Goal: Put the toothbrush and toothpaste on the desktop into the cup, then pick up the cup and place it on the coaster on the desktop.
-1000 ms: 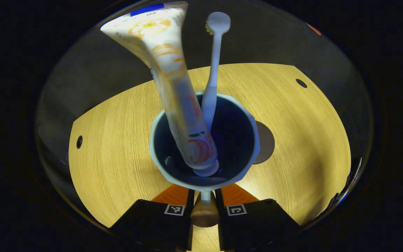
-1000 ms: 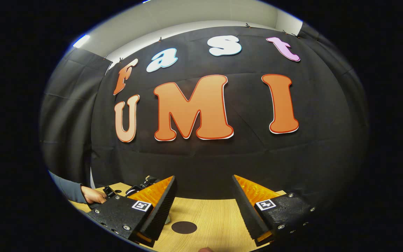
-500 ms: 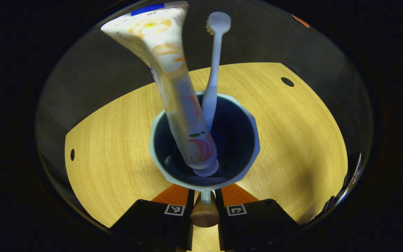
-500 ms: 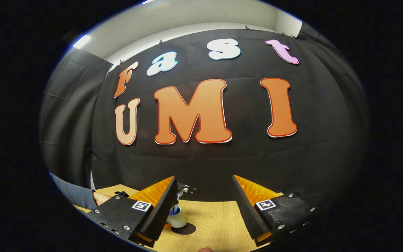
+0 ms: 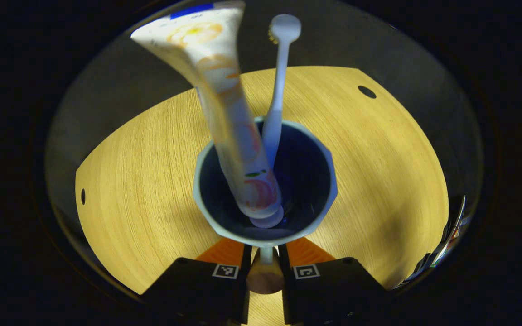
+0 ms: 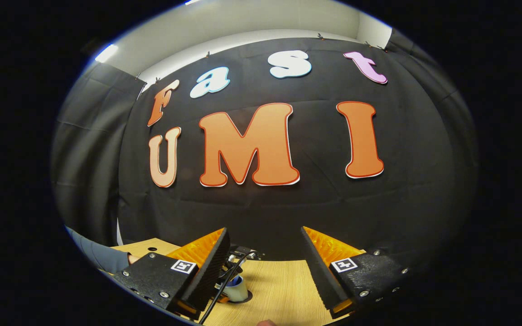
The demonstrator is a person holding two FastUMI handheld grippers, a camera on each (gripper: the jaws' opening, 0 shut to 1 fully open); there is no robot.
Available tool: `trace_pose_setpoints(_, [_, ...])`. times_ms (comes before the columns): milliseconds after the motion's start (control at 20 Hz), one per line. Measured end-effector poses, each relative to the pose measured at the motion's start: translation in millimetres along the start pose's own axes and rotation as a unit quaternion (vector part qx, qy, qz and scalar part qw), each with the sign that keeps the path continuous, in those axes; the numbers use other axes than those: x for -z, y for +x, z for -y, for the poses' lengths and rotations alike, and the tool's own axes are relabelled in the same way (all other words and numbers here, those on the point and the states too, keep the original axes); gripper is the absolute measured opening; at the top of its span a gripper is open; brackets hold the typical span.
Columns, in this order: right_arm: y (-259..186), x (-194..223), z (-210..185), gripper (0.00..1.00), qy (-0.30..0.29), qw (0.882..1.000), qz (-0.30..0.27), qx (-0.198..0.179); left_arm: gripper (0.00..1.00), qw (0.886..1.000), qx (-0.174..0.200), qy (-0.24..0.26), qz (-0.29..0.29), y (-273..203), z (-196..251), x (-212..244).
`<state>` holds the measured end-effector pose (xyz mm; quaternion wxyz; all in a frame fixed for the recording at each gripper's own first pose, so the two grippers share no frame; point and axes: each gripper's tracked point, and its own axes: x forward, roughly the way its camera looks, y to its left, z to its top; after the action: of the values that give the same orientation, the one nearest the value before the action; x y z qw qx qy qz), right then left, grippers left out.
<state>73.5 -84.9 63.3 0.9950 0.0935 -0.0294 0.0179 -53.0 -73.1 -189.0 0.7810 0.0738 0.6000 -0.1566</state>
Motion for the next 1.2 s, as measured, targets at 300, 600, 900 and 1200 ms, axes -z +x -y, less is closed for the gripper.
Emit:
trace_pose_setpoints(300, [-2,-3,-2,0.93,-0.002,1.0,0.005,0.0,0.94,0.999,0.015,0.002,0.052,-5,-2,1])
trace_pose_setpoints(600, [-2,-8,-9,0.93,-0.005,1.0,0.013,0.0,0.99,0.989,0.024,0.0,0.145,-42,-8,5])
trace_pose_setpoints(900, [-2,-8,-30,0.93,-0.022,1.0,0.013,-0.013,0.99,0.965,-0.043,-0.005,0.26,-100,-46,12])
trace_pose_setpoints(1200, [-2,-7,-61,0.93,-0.051,0.998,0.015,-0.035,0.99,0.923,-0.112,-0.019,0.367,-143,-60,9])
